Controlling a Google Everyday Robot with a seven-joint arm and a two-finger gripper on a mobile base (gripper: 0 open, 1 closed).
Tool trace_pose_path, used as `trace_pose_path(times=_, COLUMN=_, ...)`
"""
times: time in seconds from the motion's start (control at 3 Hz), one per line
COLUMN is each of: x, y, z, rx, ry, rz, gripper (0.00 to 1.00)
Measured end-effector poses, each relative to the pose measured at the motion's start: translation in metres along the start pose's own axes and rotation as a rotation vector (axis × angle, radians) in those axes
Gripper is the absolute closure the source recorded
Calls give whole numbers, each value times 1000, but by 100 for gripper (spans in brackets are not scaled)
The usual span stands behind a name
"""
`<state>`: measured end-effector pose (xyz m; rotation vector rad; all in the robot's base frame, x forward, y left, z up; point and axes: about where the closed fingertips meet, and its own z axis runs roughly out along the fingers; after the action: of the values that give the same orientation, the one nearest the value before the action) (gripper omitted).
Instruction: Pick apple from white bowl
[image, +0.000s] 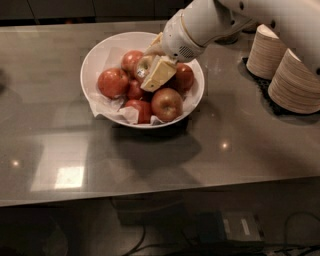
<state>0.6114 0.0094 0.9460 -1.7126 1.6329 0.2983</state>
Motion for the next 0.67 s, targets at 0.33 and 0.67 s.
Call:
trace_pose_path(times=0.33, x=5, y=-13, z=-13, rx=9, ry=-13, rz=-4, gripper=100)
trace_pose_path(times=0.67, x=10, y=-13, z=-40, rx=25, ry=-30, rz=4, gripper=100)
